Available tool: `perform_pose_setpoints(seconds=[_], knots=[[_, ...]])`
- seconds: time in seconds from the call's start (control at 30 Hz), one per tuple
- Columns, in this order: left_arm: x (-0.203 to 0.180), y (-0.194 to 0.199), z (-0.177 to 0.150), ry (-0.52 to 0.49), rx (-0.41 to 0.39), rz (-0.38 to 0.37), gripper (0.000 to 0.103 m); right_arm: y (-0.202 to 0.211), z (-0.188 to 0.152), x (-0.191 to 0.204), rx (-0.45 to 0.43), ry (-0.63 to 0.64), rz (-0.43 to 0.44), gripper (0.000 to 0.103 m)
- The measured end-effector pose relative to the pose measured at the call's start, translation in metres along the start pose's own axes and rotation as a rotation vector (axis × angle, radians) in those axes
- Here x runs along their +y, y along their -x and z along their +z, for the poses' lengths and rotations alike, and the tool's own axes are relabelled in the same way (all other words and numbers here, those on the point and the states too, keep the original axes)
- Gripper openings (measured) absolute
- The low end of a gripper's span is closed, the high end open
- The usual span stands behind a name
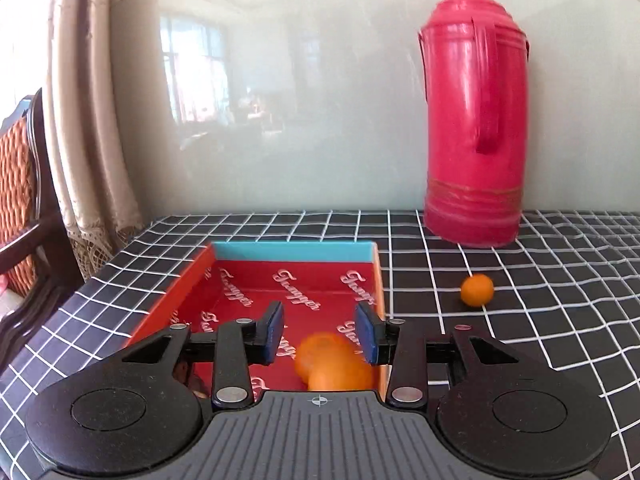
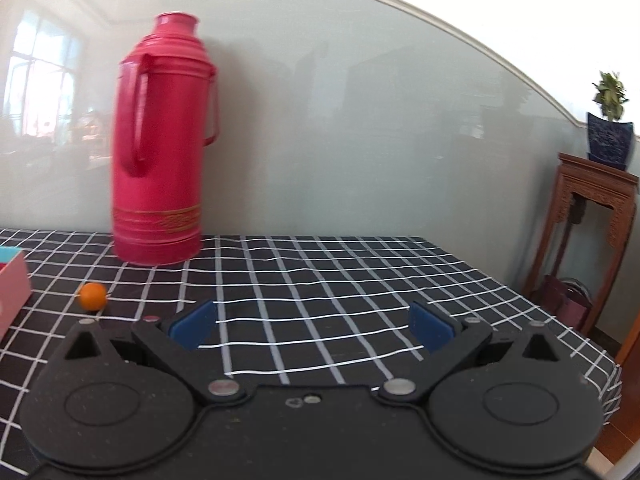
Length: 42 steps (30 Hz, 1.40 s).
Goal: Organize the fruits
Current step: 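Carry the orange into the box and open the left gripper, then grasp the last small orange with the right gripper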
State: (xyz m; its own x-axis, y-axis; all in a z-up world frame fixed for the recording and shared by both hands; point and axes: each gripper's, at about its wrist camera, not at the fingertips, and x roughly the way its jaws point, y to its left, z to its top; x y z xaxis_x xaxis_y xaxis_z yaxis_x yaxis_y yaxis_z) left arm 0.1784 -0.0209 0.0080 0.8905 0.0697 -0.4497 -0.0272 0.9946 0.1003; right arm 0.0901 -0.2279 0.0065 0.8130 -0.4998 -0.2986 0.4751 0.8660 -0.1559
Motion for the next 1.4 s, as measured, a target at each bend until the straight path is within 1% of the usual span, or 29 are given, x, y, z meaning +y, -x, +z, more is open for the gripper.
perform_pose_setpoints(seconds=[0.03,0.13,0.23,0.33,0.37,0.4,0.43,0.47,0.57,0.67,0.73,1.0,1.1,1.2,1.27,1.37,1.4], knots=[[0.006,-0.001,0.001,0.019,0.002,0.004,0.040,0.000,0.000,0.004,0.001,0.003,0.011,0.097],[0.024,-0.007,0.000,0.051,0.003,0.052,0.039,-0.001,0.001,0.015,0.004,0.016,0.037,0.097],[0.044,-0.022,-0.004,0.098,0.047,0.092,0.036,-0.002,0.001,0.024,0.010,0.026,0.063,0.097],[0.056,-0.030,-0.009,0.130,0.098,0.099,0.037,-0.004,0.001,0.031,0.020,0.026,0.090,0.097],[0.060,-0.031,-0.010,0.141,0.109,0.093,0.053,-0.005,0.002,0.033,0.026,0.022,0.099,0.097],[0.063,-0.031,-0.011,0.155,0.115,0.093,0.089,-0.006,0.002,0.035,0.033,0.015,0.112,0.097],[0.065,-0.029,-0.011,0.171,0.104,0.103,0.102,-0.007,0.003,0.037,0.040,0.007,0.126,0.097],[0.065,-0.022,-0.012,0.180,0.083,0.082,0.102,-0.008,0.003,0.039,0.045,0.001,0.137,0.097],[0.060,-0.014,-0.009,0.131,0.051,0.113,0.102,-0.011,0.004,0.046,0.056,-0.006,0.161,0.097],[0.066,-0.016,-0.010,0.157,0.078,0.088,0.102,-0.013,0.005,0.054,0.070,-0.004,0.187,0.097],[0.070,-0.013,-0.010,0.165,0.085,0.092,0.102,-0.015,0.006,0.059,0.073,-0.002,0.201,0.097],[0.086,0.009,-0.004,0.144,0.071,0.134,0.103,-0.024,0.008,0.079,0.110,-0.003,0.280,0.097],[0.096,0.021,-0.008,0.129,0.057,0.158,0.103,-0.033,0.009,0.090,0.142,0.004,0.326,0.097],[0.109,0.031,-0.017,0.127,0.045,0.197,0.103,-0.045,0.011,0.100,0.169,0.012,0.351,0.097],[0.120,0.034,-0.023,0.149,0.041,0.211,0.103,-0.054,0.013,0.105,0.183,0.012,0.365,0.095],[0.133,0.033,-0.030,0.199,0.058,0.215,0.103,-0.071,0.016,0.113,0.208,0.013,0.376,0.086],[0.137,0.034,-0.031,0.207,0.056,0.221,0.103,-0.077,0.018,0.117,0.216,0.014,0.378,0.085]])
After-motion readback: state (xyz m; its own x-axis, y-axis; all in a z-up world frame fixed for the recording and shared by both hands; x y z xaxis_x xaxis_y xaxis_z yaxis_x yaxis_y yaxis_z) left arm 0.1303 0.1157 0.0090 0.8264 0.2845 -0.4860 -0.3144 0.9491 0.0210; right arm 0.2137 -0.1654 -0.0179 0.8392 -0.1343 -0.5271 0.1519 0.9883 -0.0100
